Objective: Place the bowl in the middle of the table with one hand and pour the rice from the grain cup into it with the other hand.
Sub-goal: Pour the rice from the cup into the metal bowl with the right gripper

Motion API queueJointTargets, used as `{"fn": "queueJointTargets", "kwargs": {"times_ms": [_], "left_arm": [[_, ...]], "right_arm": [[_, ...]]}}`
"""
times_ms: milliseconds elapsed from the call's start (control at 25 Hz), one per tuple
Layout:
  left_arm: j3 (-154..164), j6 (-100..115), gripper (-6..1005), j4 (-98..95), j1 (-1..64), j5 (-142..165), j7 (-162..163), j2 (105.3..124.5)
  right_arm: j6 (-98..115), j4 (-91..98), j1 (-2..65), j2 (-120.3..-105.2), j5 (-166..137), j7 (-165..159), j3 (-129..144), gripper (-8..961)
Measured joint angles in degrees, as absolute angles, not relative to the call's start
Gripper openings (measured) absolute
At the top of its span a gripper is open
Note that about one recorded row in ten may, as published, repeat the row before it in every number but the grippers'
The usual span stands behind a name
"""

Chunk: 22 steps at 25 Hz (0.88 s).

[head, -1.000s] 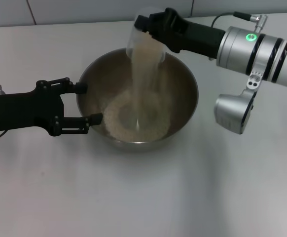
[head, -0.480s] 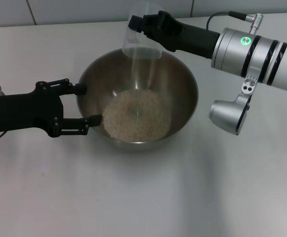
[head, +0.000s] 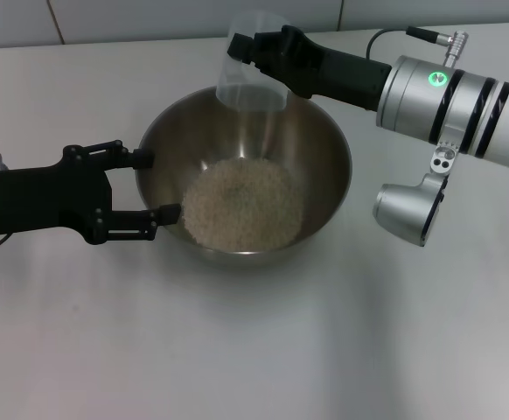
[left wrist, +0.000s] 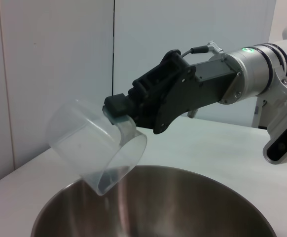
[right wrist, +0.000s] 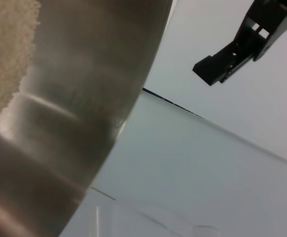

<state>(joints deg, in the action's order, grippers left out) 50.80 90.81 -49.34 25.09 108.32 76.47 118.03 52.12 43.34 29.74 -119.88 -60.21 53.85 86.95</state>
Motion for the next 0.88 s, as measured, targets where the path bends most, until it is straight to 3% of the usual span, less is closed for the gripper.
{"fn": "queueJointTargets", "kwargs": {"times_ms": [720,880], "left_arm": [[50.8,91.2,859,-49.6,25.3,108.2,76.6,118.13],[50.8,91.4,859,-49.7,25.4,108.2,76.6,118.13]], "right_arm": [[56.0,47.4,24.1,-119.83,-47.2,13.7,83.1,6],[57.0,46.2,23.0,-119.26,-47.8,-0.8,77.9,6]]}}
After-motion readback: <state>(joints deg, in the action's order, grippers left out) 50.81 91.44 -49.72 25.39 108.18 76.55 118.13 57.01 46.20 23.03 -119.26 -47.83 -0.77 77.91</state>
